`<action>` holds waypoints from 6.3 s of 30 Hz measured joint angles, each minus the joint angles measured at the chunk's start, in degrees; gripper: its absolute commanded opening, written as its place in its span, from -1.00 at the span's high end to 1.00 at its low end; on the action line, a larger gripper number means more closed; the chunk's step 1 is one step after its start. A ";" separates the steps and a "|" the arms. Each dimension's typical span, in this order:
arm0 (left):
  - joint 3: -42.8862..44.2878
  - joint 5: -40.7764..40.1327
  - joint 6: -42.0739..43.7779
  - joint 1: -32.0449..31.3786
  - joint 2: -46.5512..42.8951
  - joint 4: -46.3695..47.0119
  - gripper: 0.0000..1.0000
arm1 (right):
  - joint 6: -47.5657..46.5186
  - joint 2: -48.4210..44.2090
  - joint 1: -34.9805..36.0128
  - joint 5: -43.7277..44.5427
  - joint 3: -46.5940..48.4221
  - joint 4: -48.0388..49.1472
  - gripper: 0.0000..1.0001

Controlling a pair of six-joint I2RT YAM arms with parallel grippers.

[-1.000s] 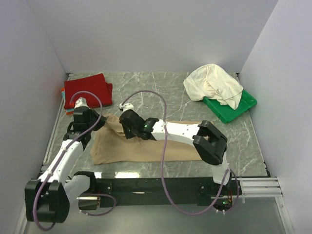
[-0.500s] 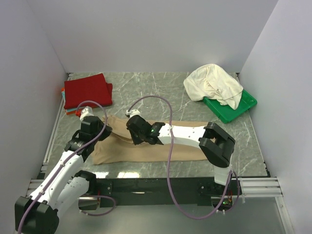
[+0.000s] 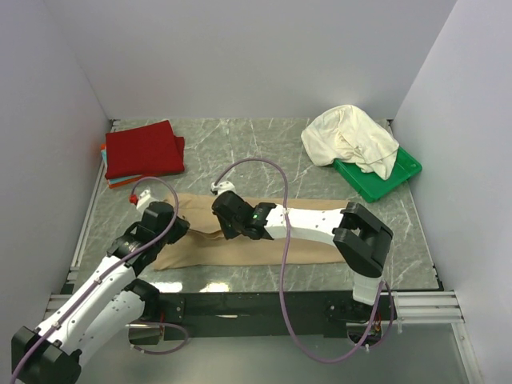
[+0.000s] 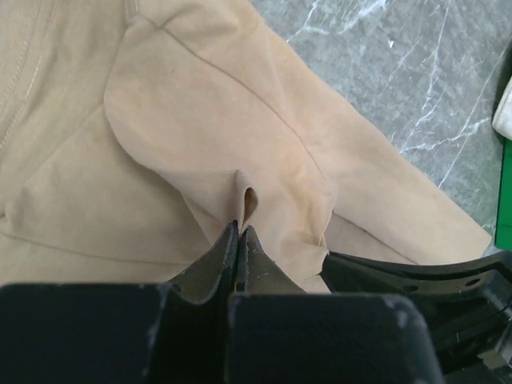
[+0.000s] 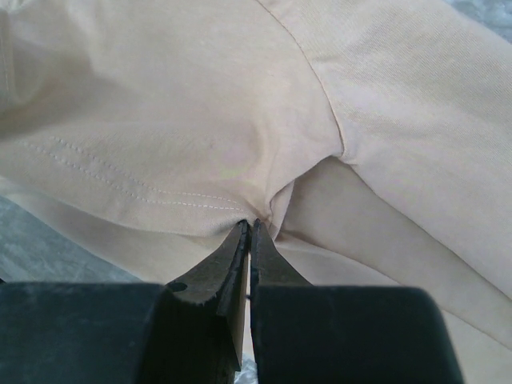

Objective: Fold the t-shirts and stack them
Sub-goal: Fold the tshirt

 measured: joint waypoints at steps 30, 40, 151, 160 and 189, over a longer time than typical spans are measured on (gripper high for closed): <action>-0.79 -6.73 -14.67 -18.36 -1.95 -10.64 0.99 | -0.79 0.00 -1.05 1.53 -1.31 -0.72 1.00; -1.86 -8.96 -18.10 -20.81 -0.61 -13.07 0.99 | -0.76 0.00 -1.05 1.40 -1.75 -0.55 1.00; 54.88 9.73 18.21 4.39 80.70 20.26 0.24 | 7.96 -13.46 -22.25 -1.20 -23.43 -3.52 -0.06; 65.61 9.40 20.37 3.91 85.31 11.50 0.22 | 9.07 -16.11 -19.15 -3.23 -23.43 -9.70 -0.07; 54.03 11.67 17.59 3.87 78.29 13.07 0.22 | 11.10 -23.45 -17.92 -4.79 -29.90 -14.12 0.04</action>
